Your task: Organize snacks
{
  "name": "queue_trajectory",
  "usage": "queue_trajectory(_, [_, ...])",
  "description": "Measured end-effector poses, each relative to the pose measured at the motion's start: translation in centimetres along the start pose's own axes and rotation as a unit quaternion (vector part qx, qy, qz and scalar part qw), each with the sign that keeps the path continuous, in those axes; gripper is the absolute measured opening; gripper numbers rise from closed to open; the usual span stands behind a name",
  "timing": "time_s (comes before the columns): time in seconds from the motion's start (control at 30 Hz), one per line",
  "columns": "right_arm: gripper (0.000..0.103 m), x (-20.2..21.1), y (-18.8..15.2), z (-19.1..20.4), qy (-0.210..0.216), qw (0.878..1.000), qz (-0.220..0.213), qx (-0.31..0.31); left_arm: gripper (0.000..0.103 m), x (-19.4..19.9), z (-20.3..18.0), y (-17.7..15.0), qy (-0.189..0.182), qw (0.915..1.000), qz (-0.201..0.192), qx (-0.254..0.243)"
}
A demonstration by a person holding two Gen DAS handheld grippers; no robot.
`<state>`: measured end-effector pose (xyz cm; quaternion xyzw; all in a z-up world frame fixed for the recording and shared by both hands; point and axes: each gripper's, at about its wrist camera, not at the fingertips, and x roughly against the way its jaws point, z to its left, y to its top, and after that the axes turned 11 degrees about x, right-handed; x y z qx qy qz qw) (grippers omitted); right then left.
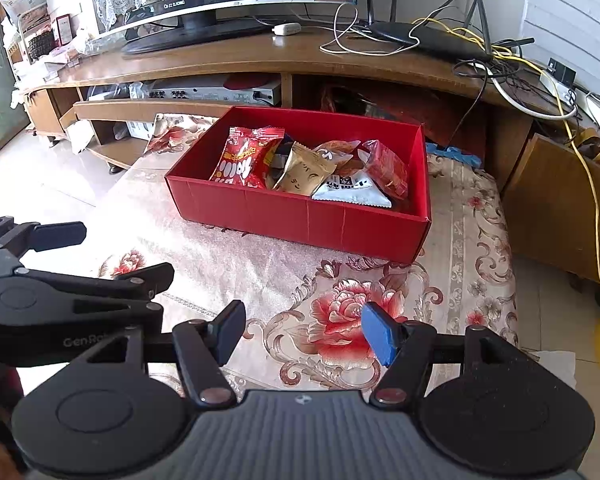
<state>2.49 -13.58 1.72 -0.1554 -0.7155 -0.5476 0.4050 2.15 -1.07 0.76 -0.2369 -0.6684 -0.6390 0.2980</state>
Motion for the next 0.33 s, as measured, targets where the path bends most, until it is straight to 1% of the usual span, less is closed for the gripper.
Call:
queue_trajectory(0.2, [0.063,0.03,0.07,0.09,0.002,1.0,-0.001,0.0,0.093,0.32,-0.17,0.0,0.011,0.9997,-0.018,-0.015])
queue_trajectory(0.27, [0.064,0.03,0.09,0.06,0.002,1.0,-0.001,-0.001,0.093,0.34,-0.2,0.04,0.013,0.9996,-0.02,-0.016])
queue_trajectory(0.33, [0.068,0.01,0.07,0.02,0.001,1.0,-0.001,-0.001,0.094,0.44,-0.16,0.01,0.016,0.9995,-0.022,-0.014])
